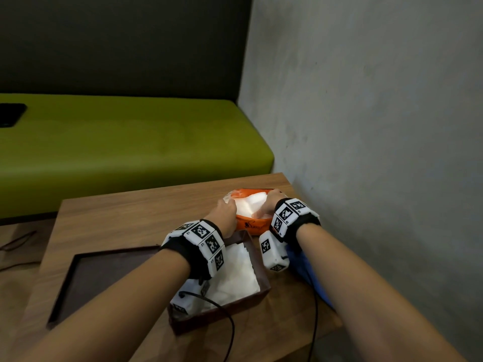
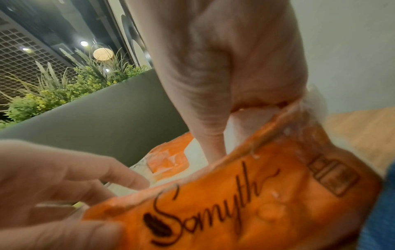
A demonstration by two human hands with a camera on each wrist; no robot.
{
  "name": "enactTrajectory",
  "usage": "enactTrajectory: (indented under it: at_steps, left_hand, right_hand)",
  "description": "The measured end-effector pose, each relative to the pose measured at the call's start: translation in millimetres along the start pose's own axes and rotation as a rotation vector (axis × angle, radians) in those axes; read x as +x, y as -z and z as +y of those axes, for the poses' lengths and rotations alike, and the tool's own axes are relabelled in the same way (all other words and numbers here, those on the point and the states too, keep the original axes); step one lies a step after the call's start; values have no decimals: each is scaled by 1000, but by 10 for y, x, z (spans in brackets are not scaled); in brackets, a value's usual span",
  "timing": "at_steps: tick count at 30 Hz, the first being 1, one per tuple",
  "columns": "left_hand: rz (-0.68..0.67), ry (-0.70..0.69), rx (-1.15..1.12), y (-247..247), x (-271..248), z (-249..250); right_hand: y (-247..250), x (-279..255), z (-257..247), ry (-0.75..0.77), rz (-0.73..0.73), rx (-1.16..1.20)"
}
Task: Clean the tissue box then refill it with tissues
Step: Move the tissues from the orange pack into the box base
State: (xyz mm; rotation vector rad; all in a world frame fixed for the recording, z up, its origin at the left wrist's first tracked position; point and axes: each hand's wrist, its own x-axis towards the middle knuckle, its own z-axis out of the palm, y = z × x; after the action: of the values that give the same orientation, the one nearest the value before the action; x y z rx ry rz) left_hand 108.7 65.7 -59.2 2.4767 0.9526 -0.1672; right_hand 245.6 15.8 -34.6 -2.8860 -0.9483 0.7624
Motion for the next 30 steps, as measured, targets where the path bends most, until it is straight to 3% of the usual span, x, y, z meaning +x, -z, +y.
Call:
enactTrajectory:
  at_steps: [16, 21, 25, 30]
  left_hand:
    - [14, 31, -39, -51, 72, -41]
    - [23, 31, -56, -52, 93, -55]
    - [28, 50, -75, -45, 82, -48]
    - [122, 36, -213, -15, 42, -42]
  right_hand:
    - [109, 25, -33, 48, -161, -8]
    - [139, 9, -27, 126, -104, -41]
    - [118, -3, 49, 172, -110, 136]
    - [89, -70, 182, 294, 51, 607]
